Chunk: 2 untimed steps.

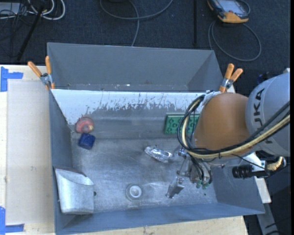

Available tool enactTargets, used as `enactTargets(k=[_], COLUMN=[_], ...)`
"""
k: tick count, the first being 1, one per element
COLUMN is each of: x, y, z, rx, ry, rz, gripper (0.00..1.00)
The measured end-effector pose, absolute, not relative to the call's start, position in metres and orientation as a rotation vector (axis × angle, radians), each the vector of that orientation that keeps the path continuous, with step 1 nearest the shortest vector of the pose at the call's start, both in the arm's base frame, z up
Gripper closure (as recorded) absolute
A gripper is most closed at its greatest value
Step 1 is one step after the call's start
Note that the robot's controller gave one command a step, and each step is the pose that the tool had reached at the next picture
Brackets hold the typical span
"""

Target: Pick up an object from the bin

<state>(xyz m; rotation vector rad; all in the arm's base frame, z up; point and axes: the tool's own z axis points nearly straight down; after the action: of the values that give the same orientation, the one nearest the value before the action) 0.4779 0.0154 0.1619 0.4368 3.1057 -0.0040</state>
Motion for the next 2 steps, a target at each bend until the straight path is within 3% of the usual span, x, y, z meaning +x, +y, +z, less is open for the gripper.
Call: enactTargets(k=[1,2], x=[0.558,0.521], y=[0.047,0.069], z=[0.073,0.137], rx=[0.158,0.448], ry=[3.138,3.108], rz=[-0.001,0.001], gripper=[0.0,0.0])
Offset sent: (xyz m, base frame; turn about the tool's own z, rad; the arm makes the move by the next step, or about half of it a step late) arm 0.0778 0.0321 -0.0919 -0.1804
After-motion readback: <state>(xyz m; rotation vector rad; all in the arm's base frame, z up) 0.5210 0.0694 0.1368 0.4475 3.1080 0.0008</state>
